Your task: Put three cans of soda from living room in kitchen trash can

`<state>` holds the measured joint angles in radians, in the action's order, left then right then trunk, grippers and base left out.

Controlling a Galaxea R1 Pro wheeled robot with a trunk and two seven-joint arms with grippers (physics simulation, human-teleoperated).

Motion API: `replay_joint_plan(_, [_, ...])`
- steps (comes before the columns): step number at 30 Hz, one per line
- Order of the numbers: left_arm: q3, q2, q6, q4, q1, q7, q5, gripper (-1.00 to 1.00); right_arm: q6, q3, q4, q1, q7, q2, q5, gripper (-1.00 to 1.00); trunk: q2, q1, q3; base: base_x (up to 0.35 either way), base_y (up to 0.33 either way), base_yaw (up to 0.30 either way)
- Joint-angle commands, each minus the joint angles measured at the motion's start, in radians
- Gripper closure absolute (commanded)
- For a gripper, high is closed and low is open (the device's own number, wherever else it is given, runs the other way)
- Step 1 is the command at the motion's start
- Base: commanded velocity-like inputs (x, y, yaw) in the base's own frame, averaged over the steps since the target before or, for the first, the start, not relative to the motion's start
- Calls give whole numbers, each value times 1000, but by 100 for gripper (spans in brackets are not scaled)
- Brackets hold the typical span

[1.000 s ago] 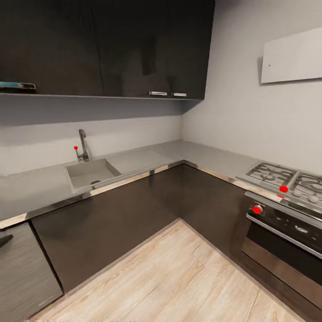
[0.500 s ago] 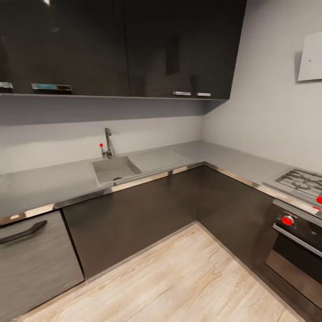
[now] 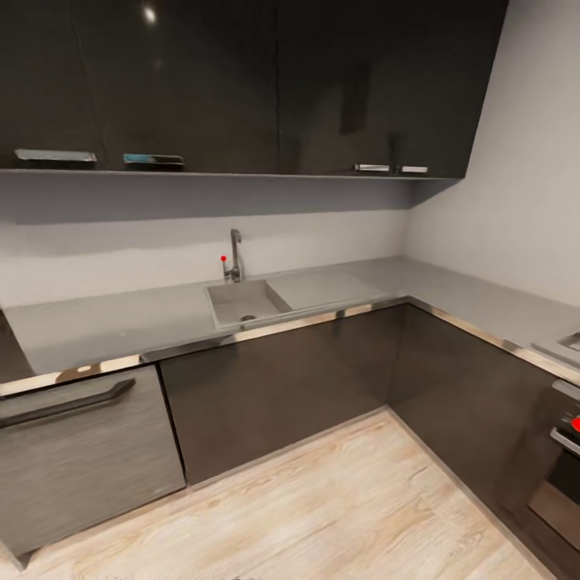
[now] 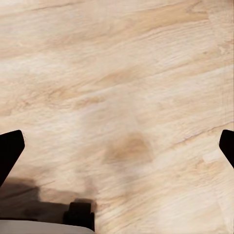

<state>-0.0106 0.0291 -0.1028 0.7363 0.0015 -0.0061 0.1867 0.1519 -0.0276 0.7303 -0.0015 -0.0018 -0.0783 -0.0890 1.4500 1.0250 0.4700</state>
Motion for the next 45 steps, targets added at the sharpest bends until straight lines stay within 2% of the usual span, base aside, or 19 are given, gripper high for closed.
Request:
replay_joint_plan(1, [0, 0, 0, 0, 0, 0, 0, -100, 0, 0, 0, 0, 0, 0, 0, -100, 0, 0, 0, 0, 0, 291])
replay_joint_plan(24, [0, -2, 0, 0, 0, 0, -1, -100, -1, 0, -2, 0, -1, 0, 0, -100, 0, 0, 0, 0, 0, 291])
replay_joint_plan(25, [0, -2, 0, 0, 0, 0, -1, -100, -2, -1, -11, 0, -1, -1, -1, -100, 0, 0, 0, 0, 0, 291])
replay_joint_plan(26, [0, -2, 0, 0, 1, 0, -1, -100, -3, -2, -58, 0, -1, 0, -6, -100, 0, 0, 0, 0, 0, 291])
replay_joint_plan(29, [0, -2, 0, 0, 0, 0, -1, -100, -4, -3, -77, 0, -2, 0, -9, -100, 0, 0, 0, 0, 0, 291])
replay_joint_plan(45, [0, -2, 0, 0, 0, 0, -1, -100, -5, -3, -91, 0, -10, 0, -11, -100, 0, 0, 0, 0, 0, 291])
